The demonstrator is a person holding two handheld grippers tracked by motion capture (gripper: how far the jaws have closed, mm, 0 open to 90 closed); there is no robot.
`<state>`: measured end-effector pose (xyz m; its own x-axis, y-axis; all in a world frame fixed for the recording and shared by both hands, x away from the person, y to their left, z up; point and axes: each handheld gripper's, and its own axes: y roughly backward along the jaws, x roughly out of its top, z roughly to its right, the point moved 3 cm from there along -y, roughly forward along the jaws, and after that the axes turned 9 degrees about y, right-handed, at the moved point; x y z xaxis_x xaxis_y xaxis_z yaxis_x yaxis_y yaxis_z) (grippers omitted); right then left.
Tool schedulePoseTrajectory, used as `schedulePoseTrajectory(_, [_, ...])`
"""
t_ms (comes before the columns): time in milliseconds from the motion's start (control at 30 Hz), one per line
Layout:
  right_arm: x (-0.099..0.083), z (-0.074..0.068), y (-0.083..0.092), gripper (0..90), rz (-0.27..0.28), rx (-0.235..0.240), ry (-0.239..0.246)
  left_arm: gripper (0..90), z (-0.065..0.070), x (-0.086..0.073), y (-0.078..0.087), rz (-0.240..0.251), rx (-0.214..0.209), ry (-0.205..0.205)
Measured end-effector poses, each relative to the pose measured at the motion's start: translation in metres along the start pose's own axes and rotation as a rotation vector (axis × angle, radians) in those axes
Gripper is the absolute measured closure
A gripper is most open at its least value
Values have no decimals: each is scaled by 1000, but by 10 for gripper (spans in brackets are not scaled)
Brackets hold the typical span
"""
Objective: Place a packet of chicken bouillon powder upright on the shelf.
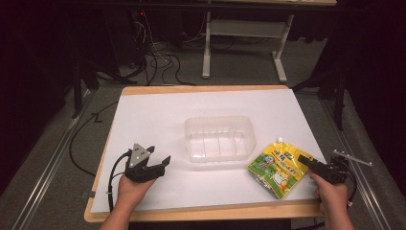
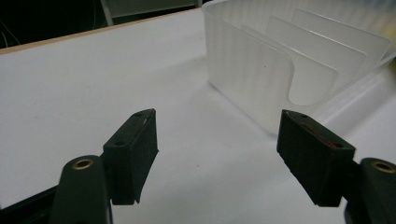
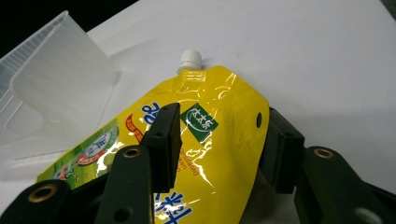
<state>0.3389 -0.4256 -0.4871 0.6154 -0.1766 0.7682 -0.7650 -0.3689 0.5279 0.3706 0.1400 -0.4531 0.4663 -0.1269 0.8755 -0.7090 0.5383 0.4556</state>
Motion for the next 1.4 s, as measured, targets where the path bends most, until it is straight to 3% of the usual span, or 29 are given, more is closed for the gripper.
schedulePoseTrajectory(167, [-2,3,-3,595,-22,0,-13,296,0,-1,-3,-11,-1,-4])
schedulePoseTrajectory(333, [-4,8,-3,758,-27,10,-49,297,0,-1,-3,-9,-2,-1])
schedulePoseTrajectory(433, [-3,7,-1,888,-22,2,-26,297,1,0,-2,-6,-2,0])
schedulePoseTrajectory(533, [0,3,2,900,-7,2,8,297,1,0,-1,-3,-2,-1])
schedulePoseTrajectory(733, [8,-6,12,900,55,0,64,296,0,0,-1,-2,0,0])
schedulePoseTrajectory(1100, [37,-44,44,900,242,23,188,310,2,1,1,11,-8,-8])
schedulePoseTrajectory(1400, [55,-73,67,900,360,31,292,305,3,1,1,11,-9,-16])
